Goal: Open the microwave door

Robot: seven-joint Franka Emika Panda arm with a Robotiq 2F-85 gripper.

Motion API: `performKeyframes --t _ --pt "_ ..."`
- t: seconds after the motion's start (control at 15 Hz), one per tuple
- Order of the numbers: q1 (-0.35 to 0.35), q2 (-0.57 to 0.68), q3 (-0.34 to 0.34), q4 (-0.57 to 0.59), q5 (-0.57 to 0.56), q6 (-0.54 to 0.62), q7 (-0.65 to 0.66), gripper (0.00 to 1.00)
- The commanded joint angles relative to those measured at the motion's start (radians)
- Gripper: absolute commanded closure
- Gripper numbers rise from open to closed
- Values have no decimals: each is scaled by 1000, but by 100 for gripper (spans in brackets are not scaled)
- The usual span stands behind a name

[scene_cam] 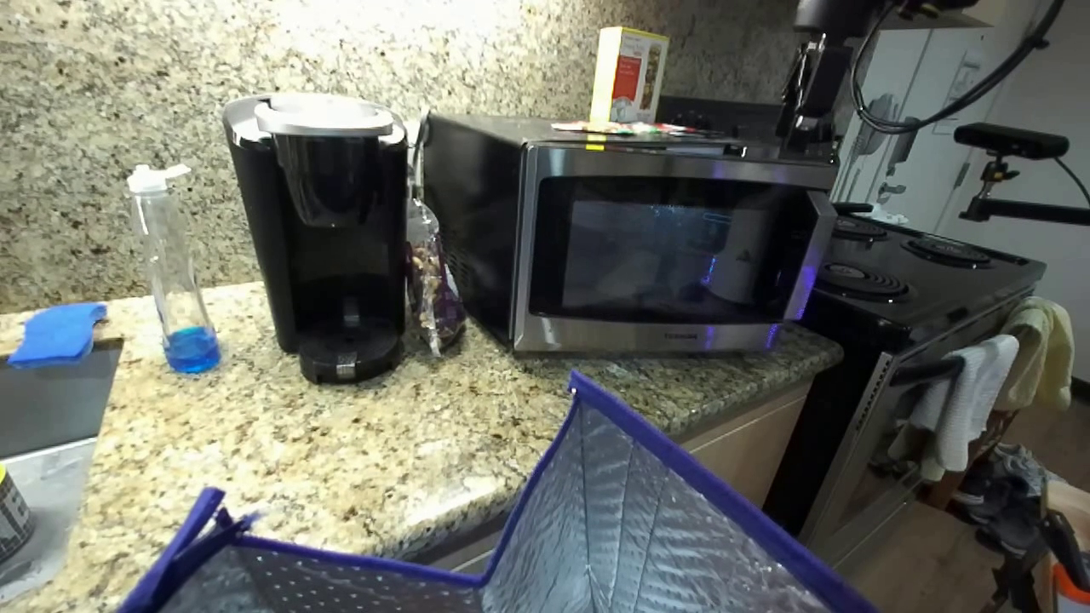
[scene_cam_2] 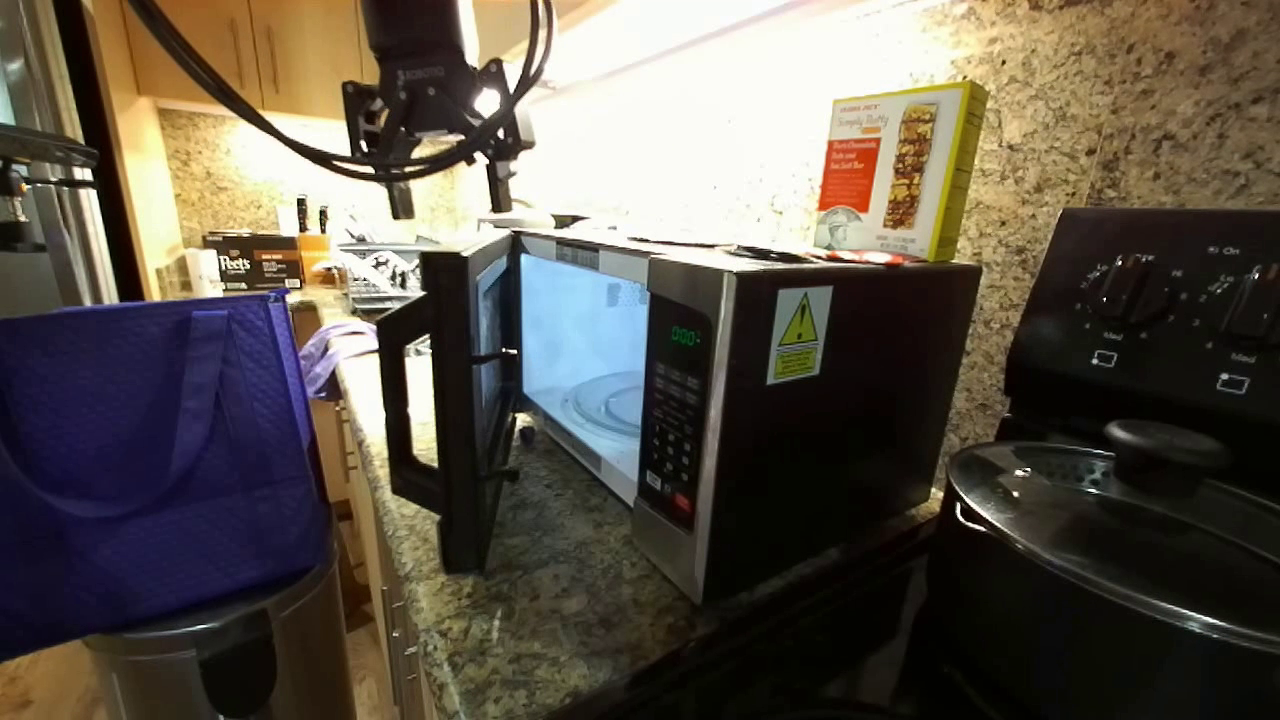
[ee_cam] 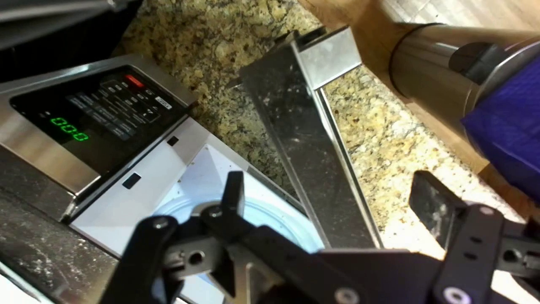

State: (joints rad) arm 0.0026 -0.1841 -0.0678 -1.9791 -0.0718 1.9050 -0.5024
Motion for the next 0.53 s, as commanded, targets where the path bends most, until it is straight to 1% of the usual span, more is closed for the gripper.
performKeyframes --t 0.0,0.13,0.33,0.47 --pt "-7 40 -1 0 2 81 69 0" --pt "-5 74 -1 12 10 93 72 0" --pt "-4 123 3 30 38 50 72 0" --pt "-4 147 5 36 67 43 50 0"
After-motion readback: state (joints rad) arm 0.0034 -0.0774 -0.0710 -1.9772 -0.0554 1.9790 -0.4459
